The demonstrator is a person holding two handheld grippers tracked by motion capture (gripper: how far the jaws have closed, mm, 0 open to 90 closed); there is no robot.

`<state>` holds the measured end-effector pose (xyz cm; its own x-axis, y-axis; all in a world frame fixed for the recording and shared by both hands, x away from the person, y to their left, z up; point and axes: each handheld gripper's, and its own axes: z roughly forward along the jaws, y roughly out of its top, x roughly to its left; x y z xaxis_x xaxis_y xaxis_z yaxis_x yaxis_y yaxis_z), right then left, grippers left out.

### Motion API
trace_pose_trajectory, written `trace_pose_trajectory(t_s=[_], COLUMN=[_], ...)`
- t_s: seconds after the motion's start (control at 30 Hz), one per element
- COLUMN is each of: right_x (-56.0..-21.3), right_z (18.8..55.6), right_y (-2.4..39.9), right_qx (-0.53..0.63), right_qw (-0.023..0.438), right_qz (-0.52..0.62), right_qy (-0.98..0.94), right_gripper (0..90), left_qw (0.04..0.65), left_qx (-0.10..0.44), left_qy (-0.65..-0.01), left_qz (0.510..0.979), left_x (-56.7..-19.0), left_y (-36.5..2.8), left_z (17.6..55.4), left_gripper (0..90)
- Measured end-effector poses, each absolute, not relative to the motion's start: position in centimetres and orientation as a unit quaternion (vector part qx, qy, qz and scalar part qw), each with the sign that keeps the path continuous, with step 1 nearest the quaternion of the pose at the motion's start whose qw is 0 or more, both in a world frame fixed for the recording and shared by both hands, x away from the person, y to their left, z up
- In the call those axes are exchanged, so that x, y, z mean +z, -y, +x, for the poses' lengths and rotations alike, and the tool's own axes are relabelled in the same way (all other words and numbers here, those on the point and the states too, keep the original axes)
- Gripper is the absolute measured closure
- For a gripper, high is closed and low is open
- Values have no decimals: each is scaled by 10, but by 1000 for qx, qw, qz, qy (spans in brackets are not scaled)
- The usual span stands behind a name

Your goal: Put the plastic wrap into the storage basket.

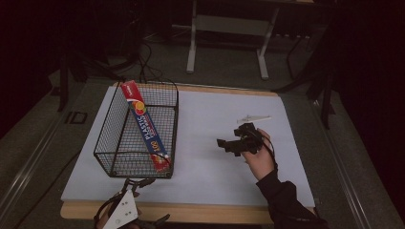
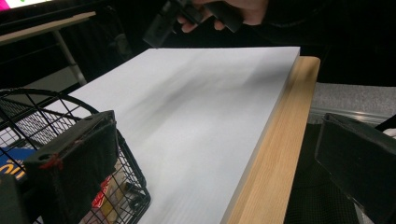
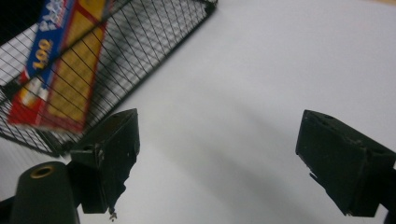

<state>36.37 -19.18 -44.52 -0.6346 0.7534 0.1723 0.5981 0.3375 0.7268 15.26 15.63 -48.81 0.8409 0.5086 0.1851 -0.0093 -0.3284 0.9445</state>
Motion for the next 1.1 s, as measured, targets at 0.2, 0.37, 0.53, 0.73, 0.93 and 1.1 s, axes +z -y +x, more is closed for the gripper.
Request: trace_pose_trajectory(t_s=[0.2,0.37,0.53,0.73,0.93,1.1], right_x=[-463,-475,-480,-489,-499,-504], right_z=[361,357,351,342,341,341], right_y=[211,226,233,241,241,235], right_qx=[389,392,403,397,391,384], right_qw=[90,80,79,77,88,96], right_qz=[437,449,434,435,422,412], right_qy=[-806,-799,-802,-804,-813,-821], right_gripper=[136,136,137,137,137,138], left_qw=[556,555,554,553,554,554], left_qx=[232,231,232,232,232,230], left_qy=[-160,-160,-161,-160,-160,-159], left_qz=[782,783,783,784,784,784], left_x=[-488,-489,-489,-489,-489,-489], left_y=[-156,-155,-155,-155,-155,-155], left_z=[153,153,153,153,153,154], left_gripper=[1,1,1,1,1,1])
